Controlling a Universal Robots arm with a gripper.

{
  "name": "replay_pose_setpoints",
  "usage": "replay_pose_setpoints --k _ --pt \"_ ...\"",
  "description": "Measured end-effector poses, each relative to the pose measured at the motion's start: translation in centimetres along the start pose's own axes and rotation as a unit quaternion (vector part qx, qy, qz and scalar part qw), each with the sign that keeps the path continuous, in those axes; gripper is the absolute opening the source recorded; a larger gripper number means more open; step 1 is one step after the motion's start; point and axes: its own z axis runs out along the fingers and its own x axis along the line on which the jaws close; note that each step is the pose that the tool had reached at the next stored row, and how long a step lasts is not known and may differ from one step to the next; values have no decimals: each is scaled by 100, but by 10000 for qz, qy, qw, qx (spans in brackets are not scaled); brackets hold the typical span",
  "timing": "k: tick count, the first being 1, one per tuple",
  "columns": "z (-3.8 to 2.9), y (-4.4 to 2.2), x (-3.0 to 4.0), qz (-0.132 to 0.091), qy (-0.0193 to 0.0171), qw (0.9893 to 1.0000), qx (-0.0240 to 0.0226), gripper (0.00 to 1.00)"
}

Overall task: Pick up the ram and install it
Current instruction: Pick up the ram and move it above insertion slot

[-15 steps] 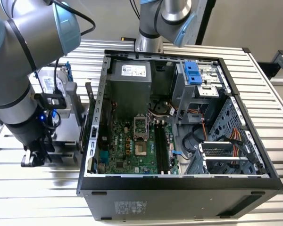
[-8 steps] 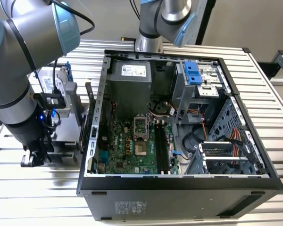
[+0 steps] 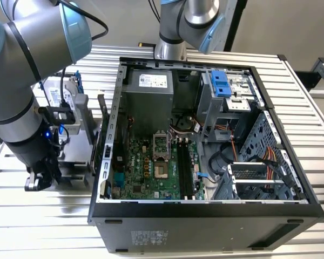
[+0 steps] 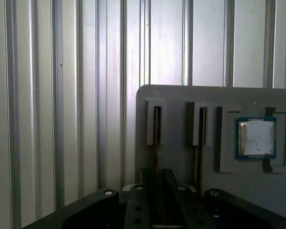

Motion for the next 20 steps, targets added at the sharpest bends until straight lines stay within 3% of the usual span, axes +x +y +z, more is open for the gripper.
replay_pose_setpoints --k 20 --pt "0 0 0 -108 2 9999 -4 0"
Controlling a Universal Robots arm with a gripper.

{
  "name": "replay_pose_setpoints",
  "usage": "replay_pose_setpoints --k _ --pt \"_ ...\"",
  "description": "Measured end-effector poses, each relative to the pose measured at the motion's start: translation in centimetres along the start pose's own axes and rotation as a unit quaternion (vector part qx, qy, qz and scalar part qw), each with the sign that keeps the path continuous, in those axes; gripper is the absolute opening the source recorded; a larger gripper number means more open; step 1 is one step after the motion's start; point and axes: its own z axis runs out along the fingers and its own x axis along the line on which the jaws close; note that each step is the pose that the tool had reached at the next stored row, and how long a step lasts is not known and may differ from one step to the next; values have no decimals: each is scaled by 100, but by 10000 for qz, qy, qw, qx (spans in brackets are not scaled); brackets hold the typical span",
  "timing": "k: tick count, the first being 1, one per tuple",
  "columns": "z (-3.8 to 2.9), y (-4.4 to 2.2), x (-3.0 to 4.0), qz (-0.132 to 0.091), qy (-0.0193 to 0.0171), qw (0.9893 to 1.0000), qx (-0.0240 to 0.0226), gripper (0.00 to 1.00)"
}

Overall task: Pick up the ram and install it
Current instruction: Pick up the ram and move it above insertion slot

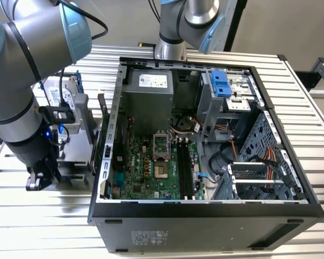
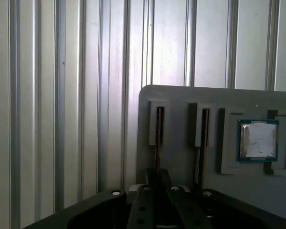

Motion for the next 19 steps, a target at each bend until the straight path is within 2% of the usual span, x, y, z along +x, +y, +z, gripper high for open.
replay_pose_setpoints --k 9,19 --pt "-3 0 0 -16 0 10000 0 0" --pt "-59 1 -3 -29 0 10000 -1 0"
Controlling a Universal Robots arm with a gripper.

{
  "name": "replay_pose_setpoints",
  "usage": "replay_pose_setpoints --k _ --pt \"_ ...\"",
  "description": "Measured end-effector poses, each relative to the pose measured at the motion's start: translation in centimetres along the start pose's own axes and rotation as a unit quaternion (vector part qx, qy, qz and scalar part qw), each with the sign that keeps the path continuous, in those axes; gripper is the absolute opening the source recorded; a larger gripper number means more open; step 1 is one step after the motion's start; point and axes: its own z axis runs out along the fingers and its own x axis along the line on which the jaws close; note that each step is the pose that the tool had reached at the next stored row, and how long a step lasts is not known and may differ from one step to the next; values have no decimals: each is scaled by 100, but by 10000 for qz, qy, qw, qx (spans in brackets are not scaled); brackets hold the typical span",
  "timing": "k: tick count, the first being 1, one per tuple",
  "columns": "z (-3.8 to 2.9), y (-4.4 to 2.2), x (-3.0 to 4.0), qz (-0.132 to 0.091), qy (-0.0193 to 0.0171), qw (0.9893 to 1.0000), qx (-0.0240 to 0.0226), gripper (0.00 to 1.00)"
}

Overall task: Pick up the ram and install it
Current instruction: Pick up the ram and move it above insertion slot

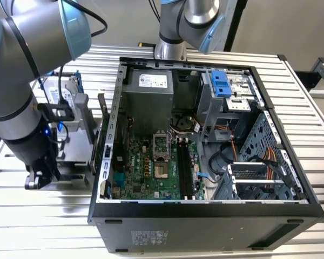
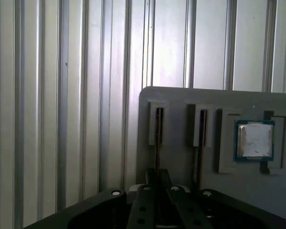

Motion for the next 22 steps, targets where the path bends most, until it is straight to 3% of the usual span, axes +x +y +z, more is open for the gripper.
replay_pose_setpoints --k 22 --pt "-123 3 -5 0 0 10000 0 0"
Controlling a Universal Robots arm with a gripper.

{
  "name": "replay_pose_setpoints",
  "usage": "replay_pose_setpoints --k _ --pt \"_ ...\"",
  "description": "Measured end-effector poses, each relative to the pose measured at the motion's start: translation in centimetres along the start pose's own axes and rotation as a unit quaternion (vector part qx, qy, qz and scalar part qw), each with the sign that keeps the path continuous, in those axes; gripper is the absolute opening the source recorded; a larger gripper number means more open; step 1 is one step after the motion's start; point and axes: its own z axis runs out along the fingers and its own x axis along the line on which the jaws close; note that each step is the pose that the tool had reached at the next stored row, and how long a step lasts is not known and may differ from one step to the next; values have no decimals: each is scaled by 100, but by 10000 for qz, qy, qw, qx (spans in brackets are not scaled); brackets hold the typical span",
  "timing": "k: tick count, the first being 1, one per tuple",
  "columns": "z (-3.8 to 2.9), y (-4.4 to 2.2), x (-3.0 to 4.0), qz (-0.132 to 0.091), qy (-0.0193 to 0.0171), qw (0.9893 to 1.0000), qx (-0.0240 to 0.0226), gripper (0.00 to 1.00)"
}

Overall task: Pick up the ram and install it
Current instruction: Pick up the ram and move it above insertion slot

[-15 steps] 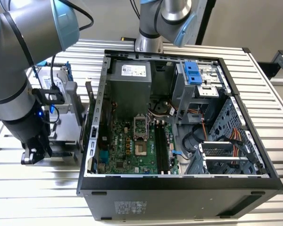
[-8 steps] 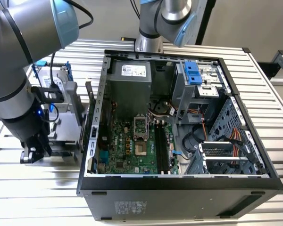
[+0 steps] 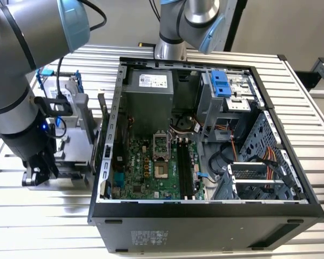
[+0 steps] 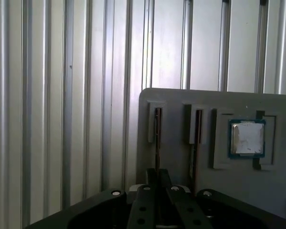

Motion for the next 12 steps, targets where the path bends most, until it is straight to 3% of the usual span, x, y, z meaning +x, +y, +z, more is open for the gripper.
replay_pose_setpoints --k 12 --pt "-87 2 -3 4 0 10000 0 0"
